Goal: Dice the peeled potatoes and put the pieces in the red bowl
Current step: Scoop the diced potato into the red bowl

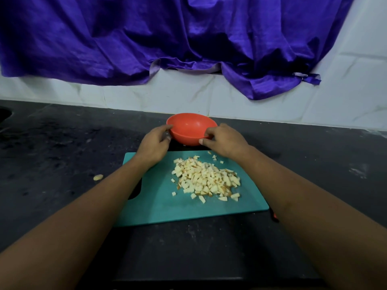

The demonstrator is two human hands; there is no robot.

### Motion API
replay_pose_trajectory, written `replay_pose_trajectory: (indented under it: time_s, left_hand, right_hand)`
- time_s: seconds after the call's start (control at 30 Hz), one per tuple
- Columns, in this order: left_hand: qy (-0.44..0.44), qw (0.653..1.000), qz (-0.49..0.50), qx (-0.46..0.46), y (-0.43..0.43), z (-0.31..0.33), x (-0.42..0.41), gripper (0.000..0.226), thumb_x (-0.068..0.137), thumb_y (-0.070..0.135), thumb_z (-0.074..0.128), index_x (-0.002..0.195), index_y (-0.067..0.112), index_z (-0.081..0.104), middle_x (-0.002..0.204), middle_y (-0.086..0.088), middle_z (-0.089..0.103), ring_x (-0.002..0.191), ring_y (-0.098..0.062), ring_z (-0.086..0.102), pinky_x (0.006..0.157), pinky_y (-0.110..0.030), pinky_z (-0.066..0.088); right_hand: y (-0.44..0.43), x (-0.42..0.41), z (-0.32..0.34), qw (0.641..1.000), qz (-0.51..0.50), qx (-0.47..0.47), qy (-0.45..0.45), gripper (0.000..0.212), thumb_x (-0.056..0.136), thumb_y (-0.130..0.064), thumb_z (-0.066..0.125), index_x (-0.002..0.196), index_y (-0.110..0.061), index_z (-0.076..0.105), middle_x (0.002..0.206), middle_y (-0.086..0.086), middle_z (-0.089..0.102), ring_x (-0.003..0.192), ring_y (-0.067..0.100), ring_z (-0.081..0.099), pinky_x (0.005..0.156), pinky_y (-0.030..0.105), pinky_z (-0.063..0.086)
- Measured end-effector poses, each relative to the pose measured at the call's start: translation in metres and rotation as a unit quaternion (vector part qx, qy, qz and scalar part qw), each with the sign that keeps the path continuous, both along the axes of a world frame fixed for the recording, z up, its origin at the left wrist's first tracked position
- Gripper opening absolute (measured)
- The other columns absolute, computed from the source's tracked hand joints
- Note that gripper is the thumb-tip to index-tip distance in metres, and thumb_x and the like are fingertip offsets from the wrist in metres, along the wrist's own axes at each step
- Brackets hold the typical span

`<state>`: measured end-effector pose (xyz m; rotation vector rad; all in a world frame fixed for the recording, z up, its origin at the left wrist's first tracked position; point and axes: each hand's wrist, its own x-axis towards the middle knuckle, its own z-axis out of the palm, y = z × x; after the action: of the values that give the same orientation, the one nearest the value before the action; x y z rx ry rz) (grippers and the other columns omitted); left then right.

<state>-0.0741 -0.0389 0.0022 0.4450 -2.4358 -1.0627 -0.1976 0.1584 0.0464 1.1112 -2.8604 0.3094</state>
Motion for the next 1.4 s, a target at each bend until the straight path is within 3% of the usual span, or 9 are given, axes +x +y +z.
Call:
replay_pose_trajectory:
  time_s: [0.1,0.2,0.27,0.53,0.9,0.97,1.1,1.23,1.4]
  left_hand:
    - [0.014,1.0,-0.018,0.011,0.001,-0.002,0.008,0.049,0.105,0.013,0.051,0.152,0.025,0.047,0.151,-0.006,0.051,0.132,-0.023,0.051,0.114,-0.047,0.041]
    - [0.034,0.999,-0.006,-0.006,0.006,0.0,0.017,0.05,0.105,0.014,0.052,0.154,0.022,0.044,0.151,-0.007,0.051,0.133,-0.025,0.052,0.113,-0.046,0.043]
    - [0.054,0.998,0.018,-0.028,0.012,0.001,0.024,0.044,0.104,0.013,0.052,0.148,0.018,0.051,0.144,-0.009,0.057,0.127,-0.022,0.056,0.109,-0.044,0.047]
    - [-0.024,0.998,-0.021,-0.059,0.041,-0.004,0.04,0.035,0.104,0.012,0.052,0.138,0.014,0.06,0.136,-0.005,0.064,0.122,-0.018,0.059,0.107,-0.042,0.048]
    - [-0.072,0.99,-0.099,-0.066,0.041,0.012,0.052,0.039,0.103,0.006,0.052,0.14,0.016,0.06,0.141,0.0,0.061,0.127,-0.011,0.054,0.107,-0.029,0.042]
    - [-0.068,0.99,-0.076,-0.098,0.044,0.021,0.055,0.046,0.097,0.002,0.055,0.14,0.016,0.06,0.142,0.001,0.06,0.13,-0.015,0.054,0.111,-0.035,0.043]
    - [-0.161,0.981,-0.076,-0.076,0.057,0.046,0.066,0.062,0.091,0.003,0.059,0.151,0.014,0.048,0.148,-0.007,0.054,0.134,-0.022,0.053,0.109,-0.037,0.043]
    - [-0.282,0.949,-0.14,0.007,0.07,0.056,0.073,0.063,0.087,0.006,0.067,0.148,0.013,0.049,0.133,-0.011,0.057,0.1,-0.019,0.061,0.075,-0.031,0.052]
    - [-0.279,0.948,-0.149,0.019,0.075,0.057,0.073,0.081,0.083,0.013,0.084,0.152,0.018,0.042,0.144,-0.002,0.046,0.102,-0.017,0.062,0.074,-0.028,0.06]
  right_hand:
    - [0.006,0.006,0.0,0.999,-0.005,-0.026,-0.027,0.038,0.097,-0.054,0.06,0.121,-0.025,0.065,0.108,-0.001,0.06,0.095,0.019,0.062,0.081,0.037,0.051]
    - [0.015,0.01,0.002,0.993,-0.025,-0.085,-0.082,0.058,0.098,-0.045,0.064,0.148,-0.023,0.046,0.135,0.006,0.058,0.115,0.023,0.061,0.095,0.039,0.05]
    - [0.028,0.012,0.001,0.988,-0.066,-0.111,-0.089,0.052,0.1,-0.038,0.062,0.147,-0.02,0.047,0.141,0.005,0.057,0.125,0.024,0.057,0.099,0.039,0.047]
    - [0.057,0.018,-0.016,0.99,-0.017,0.037,-0.132,0.048,0.109,-0.03,0.041,0.156,-0.026,0.04,0.164,0.003,0.035,0.149,0.025,0.033,0.119,0.041,0.028]
    - [0.082,0.038,0.0,0.992,-0.032,0.048,-0.109,0.052,0.106,-0.044,0.046,0.155,-0.028,0.041,0.159,0.01,0.039,0.146,0.031,0.036,0.118,0.043,0.033]
    - [0.089,0.045,0.012,0.993,-0.031,0.034,-0.111,0.061,0.098,-0.054,0.059,0.152,-0.031,0.044,0.15,0.009,0.045,0.137,0.031,0.046,0.109,0.044,0.044]
    - [0.094,0.073,0.033,0.949,-0.063,0.042,-0.307,0.09,0.075,-0.066,0.079,0.151,-0.035,0.04,0.124,-0.001,0.052,0.096,0.019,0.067,0.061,0.03,0.056]
    - [0.088,0.093,0.028,0.936,-0.057,0.104,-0.331,0.102,0.071,-0.056,0.088,0.155,-0.037,0.034,0.12,-0.003,0.053,0.095,0.019,0.066,0.062,0.03,0.057]
    - [0.064,0.099,0.014,0.955,-0.04,0.037,-0.29,0.1,0.07,-0.037,0.093,0.154,-0.036,0.038,0.14,0.004,0.044,0.097,0.022,0.063,0.053,0.028,0.056]
